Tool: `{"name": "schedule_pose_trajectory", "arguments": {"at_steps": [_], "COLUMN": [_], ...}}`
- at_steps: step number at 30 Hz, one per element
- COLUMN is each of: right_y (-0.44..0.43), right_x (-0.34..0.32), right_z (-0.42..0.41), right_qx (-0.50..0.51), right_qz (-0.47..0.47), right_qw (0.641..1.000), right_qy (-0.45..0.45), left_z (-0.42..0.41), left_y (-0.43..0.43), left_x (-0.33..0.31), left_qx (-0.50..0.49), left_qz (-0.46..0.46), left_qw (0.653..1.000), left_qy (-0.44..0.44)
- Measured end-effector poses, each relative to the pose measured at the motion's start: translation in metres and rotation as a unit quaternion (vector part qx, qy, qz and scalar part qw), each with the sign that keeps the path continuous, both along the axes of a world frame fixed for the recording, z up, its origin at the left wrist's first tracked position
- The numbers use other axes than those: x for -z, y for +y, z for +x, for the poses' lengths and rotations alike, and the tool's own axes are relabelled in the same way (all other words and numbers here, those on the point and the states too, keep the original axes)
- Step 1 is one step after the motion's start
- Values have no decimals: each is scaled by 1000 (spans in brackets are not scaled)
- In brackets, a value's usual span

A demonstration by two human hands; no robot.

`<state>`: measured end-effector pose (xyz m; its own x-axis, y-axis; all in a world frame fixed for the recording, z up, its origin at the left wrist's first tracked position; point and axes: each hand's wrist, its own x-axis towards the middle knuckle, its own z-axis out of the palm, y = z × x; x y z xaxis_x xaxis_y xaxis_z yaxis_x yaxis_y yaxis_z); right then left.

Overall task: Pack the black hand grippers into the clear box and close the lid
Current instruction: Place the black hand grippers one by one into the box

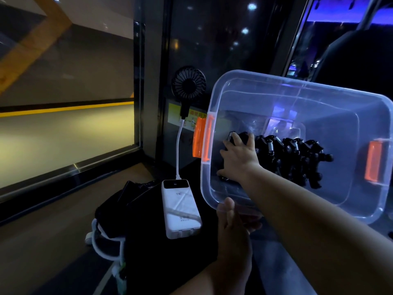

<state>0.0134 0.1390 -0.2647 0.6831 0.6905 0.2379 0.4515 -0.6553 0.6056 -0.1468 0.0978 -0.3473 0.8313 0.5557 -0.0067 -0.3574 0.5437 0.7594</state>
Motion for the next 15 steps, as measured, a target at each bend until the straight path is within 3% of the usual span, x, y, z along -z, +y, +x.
{"name": "schedule_pose_trajectory", "arguments": {"at_steps": [7, 15], "right_y": [10, -6], "right_x": [-1, -12], "right_z": [-5, -4], "right_qx": [36, -84], "right_qz": [-12, 96], "right_qw": [999, 991], "right_qy": [-2, 35], "left_z": [2, 1], "left_y": [2, 0], "left_x": [-4, -7], "left_qx": [-12, 1], "left_qz": [0, 7], "left_qw": [1000, 1000], "left_qy": [0, -21]}}
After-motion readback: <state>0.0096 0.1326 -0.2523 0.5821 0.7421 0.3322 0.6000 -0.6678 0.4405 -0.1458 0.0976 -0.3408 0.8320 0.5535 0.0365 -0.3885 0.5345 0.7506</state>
